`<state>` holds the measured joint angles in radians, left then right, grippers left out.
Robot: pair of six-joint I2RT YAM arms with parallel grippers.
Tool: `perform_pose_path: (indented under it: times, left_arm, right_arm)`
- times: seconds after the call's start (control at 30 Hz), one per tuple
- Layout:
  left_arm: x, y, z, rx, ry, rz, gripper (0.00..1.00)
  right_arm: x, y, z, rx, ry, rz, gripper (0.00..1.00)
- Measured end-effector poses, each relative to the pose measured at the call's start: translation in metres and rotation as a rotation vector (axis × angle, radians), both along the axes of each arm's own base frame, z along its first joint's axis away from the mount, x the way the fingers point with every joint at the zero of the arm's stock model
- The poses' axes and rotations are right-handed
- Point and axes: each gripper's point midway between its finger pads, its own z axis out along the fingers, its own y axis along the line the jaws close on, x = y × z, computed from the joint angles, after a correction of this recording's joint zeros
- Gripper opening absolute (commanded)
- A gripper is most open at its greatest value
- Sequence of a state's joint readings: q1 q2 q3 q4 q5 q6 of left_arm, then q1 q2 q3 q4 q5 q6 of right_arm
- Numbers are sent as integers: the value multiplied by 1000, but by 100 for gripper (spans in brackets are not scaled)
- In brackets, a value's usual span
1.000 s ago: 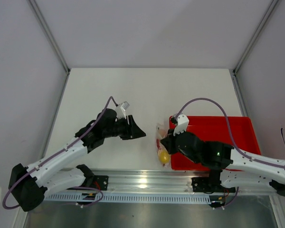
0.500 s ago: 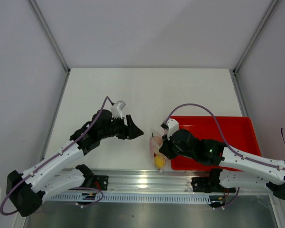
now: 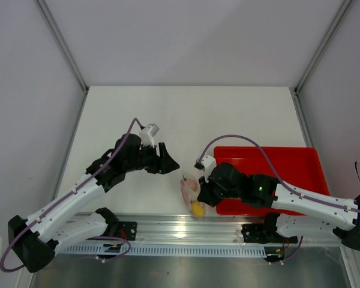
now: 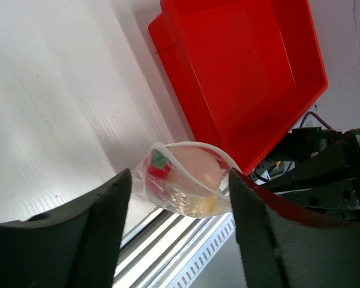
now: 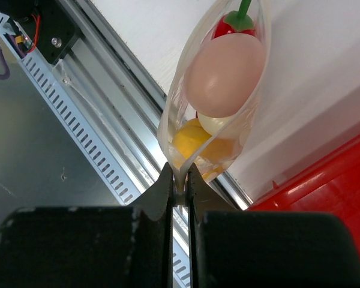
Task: Place the food in the zip-top bag and seal the zipper
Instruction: Zip the zipper food storage bag at the center of the board.
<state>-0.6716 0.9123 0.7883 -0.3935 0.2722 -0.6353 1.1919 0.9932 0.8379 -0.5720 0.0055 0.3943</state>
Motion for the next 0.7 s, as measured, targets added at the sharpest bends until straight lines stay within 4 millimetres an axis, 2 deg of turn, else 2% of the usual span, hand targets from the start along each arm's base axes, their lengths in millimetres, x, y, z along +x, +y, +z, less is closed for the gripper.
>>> perform_pose_path:
  times: [0.2, 0.4, 0.7]
  left_arm:
    - [-5, -8, -5, 23, 22, -61, 49]
    - [-18, -18, -12, 70, 30, -131, 45]
    - [-30, -32, -14, 57, 19, -189, 43]
  right_arm:
    - [1, 3, -7, -35, -10, 9, 0]
    - [6, 5, -9, -52, -28, 8, 0]
    - [7, 8, -6, -43, -38, 10, 0]
